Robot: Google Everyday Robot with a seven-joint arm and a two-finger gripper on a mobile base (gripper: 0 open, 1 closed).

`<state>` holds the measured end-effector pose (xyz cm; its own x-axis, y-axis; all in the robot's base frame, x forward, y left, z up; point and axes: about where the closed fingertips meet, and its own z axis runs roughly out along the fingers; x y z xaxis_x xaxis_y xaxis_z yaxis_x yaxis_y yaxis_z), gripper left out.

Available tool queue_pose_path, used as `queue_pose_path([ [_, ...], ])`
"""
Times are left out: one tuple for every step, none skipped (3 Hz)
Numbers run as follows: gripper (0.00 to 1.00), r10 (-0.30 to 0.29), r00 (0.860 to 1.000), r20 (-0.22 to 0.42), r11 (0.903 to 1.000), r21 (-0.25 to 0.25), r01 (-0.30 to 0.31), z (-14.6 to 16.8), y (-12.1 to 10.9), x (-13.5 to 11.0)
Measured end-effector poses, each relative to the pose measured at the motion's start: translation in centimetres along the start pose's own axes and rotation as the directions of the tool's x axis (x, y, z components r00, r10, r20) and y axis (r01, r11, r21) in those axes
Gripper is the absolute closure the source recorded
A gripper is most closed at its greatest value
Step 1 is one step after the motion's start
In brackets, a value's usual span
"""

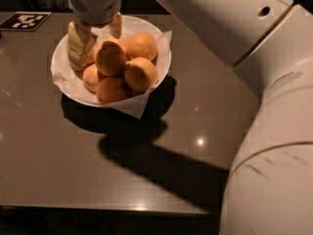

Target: Pick orange from white bowl

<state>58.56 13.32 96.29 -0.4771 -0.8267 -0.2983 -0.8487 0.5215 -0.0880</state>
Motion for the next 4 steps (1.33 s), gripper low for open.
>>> queue_pose_path([
  [0.20,0.004,1.000,-0.028,1.0000,-0.005,-0.004,1.2,0.0,0.0],
  [0.20,0.015,0.998,-0.061,0.9999,-0.004,-0.015,2.7,-0.3,0.6],
  [0.17,0.028,0.996,-0.090,0.9996,0.011,-0.027,3.8,-1.1,1.7],
  [0.35,0.005,0.996,-0.091,0.9972,0.074,0.002,4.2,-1.1,2.0],
])
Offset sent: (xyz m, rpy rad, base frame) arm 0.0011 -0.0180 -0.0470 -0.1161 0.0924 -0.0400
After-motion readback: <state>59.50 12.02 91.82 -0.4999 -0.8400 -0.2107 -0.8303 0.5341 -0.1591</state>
